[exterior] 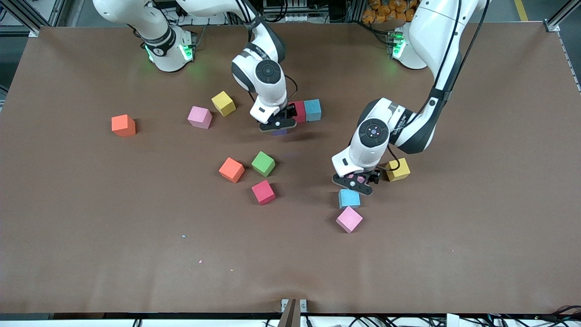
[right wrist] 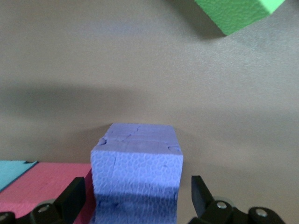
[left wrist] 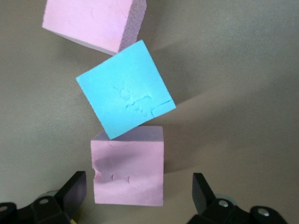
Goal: Arrange 11 blocks into digit 3
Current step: 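Lift pink block with the left gripper while the right gripper grasps green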
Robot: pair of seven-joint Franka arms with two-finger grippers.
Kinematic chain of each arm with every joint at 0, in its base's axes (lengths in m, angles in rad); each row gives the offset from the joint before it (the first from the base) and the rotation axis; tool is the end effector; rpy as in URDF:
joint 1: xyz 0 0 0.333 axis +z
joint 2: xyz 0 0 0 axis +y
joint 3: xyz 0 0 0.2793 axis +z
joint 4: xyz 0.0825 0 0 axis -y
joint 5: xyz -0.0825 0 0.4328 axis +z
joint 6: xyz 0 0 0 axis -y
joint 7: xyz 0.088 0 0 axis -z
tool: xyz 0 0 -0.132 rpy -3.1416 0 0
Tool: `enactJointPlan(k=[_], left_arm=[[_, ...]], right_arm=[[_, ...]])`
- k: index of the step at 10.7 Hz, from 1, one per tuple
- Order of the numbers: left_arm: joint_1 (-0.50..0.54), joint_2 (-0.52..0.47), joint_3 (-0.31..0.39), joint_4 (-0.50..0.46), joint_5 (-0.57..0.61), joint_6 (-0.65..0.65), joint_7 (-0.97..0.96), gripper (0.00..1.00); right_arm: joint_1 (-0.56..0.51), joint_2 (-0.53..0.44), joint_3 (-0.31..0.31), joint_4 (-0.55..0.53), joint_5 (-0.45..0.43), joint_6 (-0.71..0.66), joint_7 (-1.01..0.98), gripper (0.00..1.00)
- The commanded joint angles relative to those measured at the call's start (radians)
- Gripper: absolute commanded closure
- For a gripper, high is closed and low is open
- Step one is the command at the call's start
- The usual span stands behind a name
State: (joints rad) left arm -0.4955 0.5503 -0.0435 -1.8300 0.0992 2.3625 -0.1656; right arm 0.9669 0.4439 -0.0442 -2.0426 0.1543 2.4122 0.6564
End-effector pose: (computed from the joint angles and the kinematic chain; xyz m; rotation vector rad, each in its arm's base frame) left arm 0.5683 -0.3366 0.1383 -3.0184 0.6724 -0.0005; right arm 0.3617 0.4810 0.1191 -3.1239 -0.2363 0.1687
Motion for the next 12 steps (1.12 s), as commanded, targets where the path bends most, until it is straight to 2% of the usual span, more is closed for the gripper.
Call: enactJointPlan(k=[1,4,9,10,12], left_arm=[[0.005,0.017,-0.003,0.011,0.028,0.011,0.017,0.00],[0.005,0.033,0.001,0.011,0.028,0.017,0.017,0.00],[0.008,0.060,0.004,0.012,0.027,0.034,0.015,0.00],[0.008,0.066,0.004,0.012,0.027,0.046,0.015,0.13],[0.008,0.068,0.005,0.012,0.027,0.046,0.012,0.68]], right_arm=[[-0.059,-0.036,0.007,0.096,0.021,-0.187,-0.009,0.00],[-0.089,-0.045,0.004,0.124,0.033,-0.222,-0.015,0.00],[-0.204,-0.034,0.003,0.137,0.045,-0.171,-0.035,0.00],[-0.235,-0.030,0.000,0.136,0.072,-0.154,-0.031,0.00],[-0.275,-0.025,0.000,0.140,0.083,-0.136,0.003,0.00]])
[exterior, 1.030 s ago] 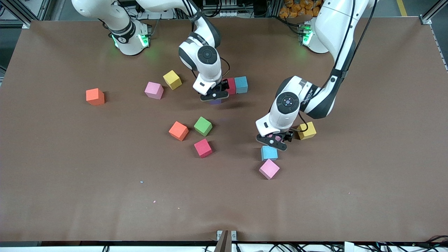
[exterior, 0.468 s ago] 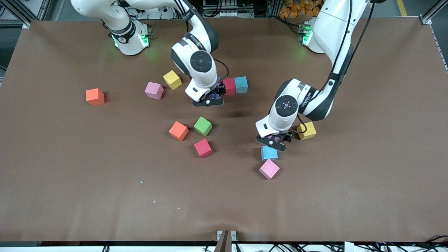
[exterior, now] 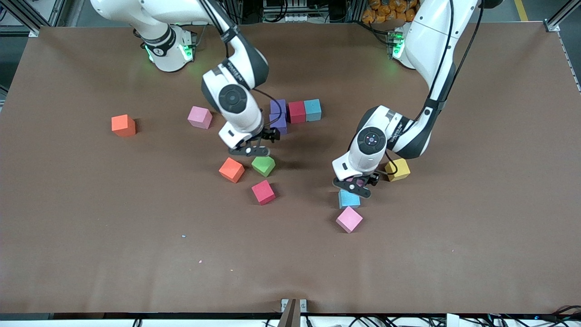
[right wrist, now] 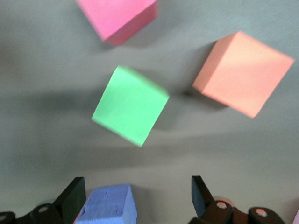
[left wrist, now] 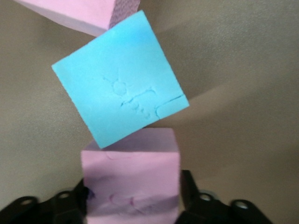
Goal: Arrange 11 blocks into digit 3
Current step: 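Lift pink block with the left gripper while the right gripper grasps green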
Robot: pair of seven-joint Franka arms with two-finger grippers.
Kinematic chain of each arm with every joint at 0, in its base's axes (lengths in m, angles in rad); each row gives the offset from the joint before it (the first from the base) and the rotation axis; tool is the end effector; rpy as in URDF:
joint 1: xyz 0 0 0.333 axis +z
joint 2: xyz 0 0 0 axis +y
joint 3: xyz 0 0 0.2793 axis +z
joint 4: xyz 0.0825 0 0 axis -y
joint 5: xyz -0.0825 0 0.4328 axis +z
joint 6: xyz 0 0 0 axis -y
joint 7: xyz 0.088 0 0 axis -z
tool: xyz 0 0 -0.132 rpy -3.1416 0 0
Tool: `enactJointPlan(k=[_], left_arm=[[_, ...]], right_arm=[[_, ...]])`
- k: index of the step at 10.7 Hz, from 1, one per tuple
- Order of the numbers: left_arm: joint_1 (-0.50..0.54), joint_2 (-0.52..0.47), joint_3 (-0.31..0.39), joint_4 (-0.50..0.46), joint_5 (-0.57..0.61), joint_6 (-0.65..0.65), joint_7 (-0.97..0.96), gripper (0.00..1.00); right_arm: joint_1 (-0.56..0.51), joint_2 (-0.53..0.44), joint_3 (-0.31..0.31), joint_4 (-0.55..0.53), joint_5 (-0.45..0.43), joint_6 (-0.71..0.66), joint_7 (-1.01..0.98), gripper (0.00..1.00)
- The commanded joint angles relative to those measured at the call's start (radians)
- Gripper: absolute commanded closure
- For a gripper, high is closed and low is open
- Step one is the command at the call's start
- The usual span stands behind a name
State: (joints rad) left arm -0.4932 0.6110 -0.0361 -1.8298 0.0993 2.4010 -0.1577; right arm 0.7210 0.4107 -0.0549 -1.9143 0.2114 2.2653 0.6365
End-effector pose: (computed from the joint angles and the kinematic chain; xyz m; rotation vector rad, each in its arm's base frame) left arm 0.5644 -0.3280 0.1017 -3.0118 0.6737 0.0332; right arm 0.4974 0.4025 0.1838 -3.0575 0.1634 0.1970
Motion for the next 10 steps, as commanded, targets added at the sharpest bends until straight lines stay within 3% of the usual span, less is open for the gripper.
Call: enactJointPlan(k=[1,2,4,10], left_arm=[[0.005,0.001,-0.004,0.014,0.025,0.007,-0.008,0.92],[0.007,-0.010,-0.004,0.012,0.023,0.000,-0.014,1.00],[0.010,-0.058,-0.005,0.007,0.022,-0.037,-0.077,1.00],[0.008,-0.198,-0.013,0.004,0.007,-0.259,-0.389,1.00]], right_arm=[[-0.032,0.013,0.010,0.012,0.032,0.037,0.078,0.00],[-0.043,0.019,0.012,0.012,0.034,0.057,0.122,0.00],[-0.042,0.032,0.010,0.015,0.118,0.115,0.240,0.00],[-0.045,0.114,0.006,0.089,0.108,0.151,0.505,0.00]])
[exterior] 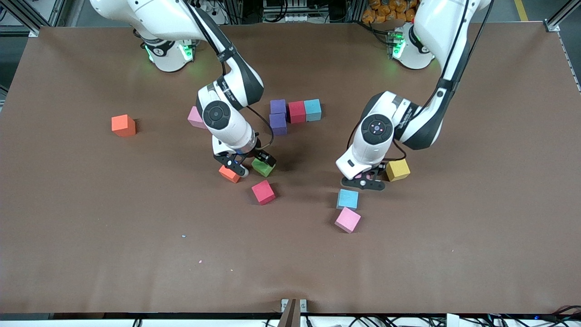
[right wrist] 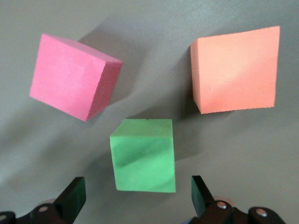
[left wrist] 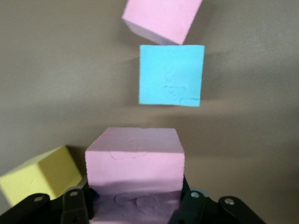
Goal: Arrange 11 blocks into digit 3
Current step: 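Lift pink block with the left gripper while the right gripper grasps green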
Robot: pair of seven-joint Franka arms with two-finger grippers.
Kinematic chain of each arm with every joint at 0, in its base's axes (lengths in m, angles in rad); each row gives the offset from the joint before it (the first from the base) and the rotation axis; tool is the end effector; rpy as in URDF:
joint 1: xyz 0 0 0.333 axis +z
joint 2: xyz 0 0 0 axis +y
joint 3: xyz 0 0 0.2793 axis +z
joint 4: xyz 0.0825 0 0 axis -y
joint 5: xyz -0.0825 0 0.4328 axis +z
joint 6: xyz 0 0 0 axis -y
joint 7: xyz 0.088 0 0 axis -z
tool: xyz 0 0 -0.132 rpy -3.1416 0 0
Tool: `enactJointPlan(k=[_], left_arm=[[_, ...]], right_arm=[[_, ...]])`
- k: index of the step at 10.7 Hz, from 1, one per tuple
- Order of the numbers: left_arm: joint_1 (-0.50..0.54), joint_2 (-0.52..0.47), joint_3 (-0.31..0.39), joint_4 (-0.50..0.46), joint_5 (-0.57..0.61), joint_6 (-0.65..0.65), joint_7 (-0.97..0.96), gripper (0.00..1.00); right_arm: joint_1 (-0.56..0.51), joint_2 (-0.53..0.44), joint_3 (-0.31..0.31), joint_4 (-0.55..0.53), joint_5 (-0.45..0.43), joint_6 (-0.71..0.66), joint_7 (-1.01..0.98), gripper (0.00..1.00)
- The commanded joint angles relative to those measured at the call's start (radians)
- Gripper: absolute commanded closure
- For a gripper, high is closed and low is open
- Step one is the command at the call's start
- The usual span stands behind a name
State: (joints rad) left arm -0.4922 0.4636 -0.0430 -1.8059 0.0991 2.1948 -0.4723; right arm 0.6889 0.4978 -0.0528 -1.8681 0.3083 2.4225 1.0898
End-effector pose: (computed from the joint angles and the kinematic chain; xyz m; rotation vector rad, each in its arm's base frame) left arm 0.5718 -0.3322 0.1929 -3.0484 0.1831 0.0553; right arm 0.5304 0.3994 0.1619 -2.8063 0.9821 0.1518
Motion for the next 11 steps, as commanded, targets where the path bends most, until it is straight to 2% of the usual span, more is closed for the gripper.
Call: enactJointPlan(k=[1,4,8,11], left_arm=[[0.007,-0.063,-0.009,-0.021,0.007,-0.084,-0.145,1.00],[0.003,-0.072,-0.023,-0.018,-0.082,-0.092,-0.464,1.00],[0.000,-0.076,-0.046,-0.020,-0.085,-0.084,-0.831,1.00],[0.001,-0.077,-0.069,-0.020,-0.085,-0.067,-1.128,1.00]], right_arm=[[-0.015,0.037,0.004,0.046,0.011,-0.006,0.064,0.00],[-0.009,0.062,-0.016,0.050,0.011,-0.002,0.078,0.00],[0.004,0.114,-0.018,0.073,0.009,0.026,0.097,0.00],[0.011,0.128,-0.018,0.075,-0.026,0.030,0.088,0.00]])
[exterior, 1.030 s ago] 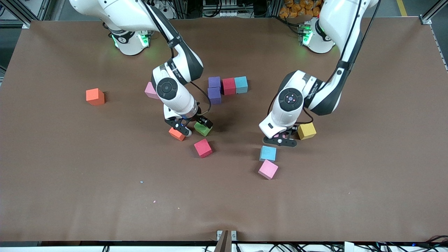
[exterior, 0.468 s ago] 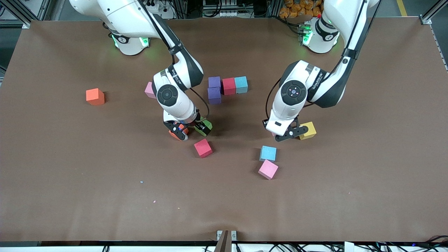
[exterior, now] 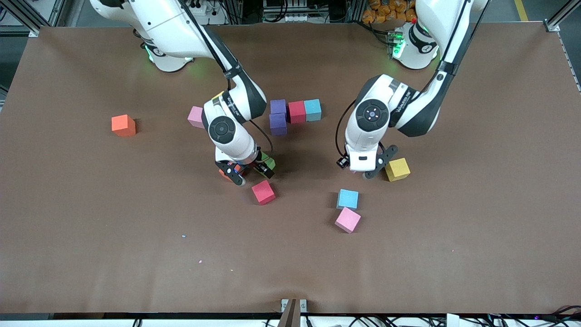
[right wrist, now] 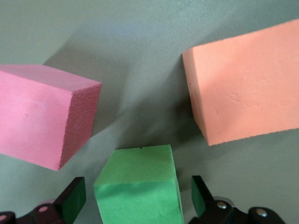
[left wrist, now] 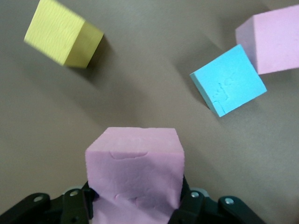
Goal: Arrange 11 blocks into digit 3
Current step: 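Lift pink block with the left gripper while the right gripper grasps green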
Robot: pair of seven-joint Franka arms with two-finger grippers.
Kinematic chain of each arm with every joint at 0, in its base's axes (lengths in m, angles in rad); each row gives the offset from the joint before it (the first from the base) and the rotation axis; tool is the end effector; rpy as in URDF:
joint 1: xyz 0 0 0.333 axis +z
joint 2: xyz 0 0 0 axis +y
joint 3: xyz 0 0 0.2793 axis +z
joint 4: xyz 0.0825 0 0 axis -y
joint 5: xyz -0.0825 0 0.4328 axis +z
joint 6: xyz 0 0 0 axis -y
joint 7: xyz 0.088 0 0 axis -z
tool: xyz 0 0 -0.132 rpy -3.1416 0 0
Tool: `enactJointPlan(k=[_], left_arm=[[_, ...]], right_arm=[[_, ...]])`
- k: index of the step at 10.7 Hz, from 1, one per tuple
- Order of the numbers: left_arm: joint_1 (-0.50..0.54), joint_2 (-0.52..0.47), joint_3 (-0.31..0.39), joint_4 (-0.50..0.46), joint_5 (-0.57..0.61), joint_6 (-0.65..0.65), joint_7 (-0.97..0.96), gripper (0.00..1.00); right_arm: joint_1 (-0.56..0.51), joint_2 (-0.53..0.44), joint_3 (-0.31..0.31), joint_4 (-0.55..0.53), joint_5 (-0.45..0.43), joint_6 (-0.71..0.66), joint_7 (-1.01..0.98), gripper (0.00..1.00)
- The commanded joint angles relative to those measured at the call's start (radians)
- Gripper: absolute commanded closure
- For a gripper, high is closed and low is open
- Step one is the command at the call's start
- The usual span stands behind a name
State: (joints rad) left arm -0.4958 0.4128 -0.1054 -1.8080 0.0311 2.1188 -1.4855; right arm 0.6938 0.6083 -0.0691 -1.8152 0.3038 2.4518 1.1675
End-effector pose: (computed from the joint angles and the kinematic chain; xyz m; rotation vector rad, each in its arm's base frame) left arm 0.5431 -0.3687 0.2206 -2.7751 -1.2954 0.0991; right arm 0.5382 0.3935 0.1152 -2.7980 1.1202 0.1547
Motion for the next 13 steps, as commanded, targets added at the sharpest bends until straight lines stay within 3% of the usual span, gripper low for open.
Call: enactJointPlan(k=[1,2,3,4,5,7,10,13], left_arm=[[0.003,-0.026,-0.007,-0.017,-0.016,0.013,-0.231,1.00],[0.002,-0.028,-0.008,-0.017,-0.010,0.021,-0.342,1.00],[0.009,-0.038,-0.008,-0.016,-0.014,0.030,-0.445,1.00],[0.014,-0.049,-0.008,-0.019,-0.014,0.035,-0.523,1.00],[0.014,-0.051,-0.008,-0.027,-0.014,0.036,-0.576,1.00],[0.025,-0.048,-0.008,-0.046,-0.016,0.059,-0.645,1.00],[0.019,-0.048,-0.008,-0.160,-0.019,0.222,-0.745,1.00],[0.014,-0.039,-0.026,-0.182,-0.019,0.265,-0.873,1.00]], right_arm=[[-0.005,0.018,0.002,0.023,-0.061,0.000,0.000,0.05],[-0.007,0.018,0.002,0.023,-0.087,-0.004,-0.020,0.24],[-0.008,0.018,0.002,0.023,-0.094,-0.008,-0.085,0.50],[-0.007,0.016,0.003,0.023,-0.091,-0.014,-0.126,0.82],[0.006,0.015,0.003,0.022,-0.095,-0.017,-0.141,1.00],[0.056,-0.005,0.003,0.022,-0.107,-0.020,-0.254,1.00],[0.090,-0.028,0.005,0.025,-0.173,-0.023,-0.359,1.00],[0.090,-0.024,0.005,0.034,-0.209,-0.023,-0.501,1.00]])
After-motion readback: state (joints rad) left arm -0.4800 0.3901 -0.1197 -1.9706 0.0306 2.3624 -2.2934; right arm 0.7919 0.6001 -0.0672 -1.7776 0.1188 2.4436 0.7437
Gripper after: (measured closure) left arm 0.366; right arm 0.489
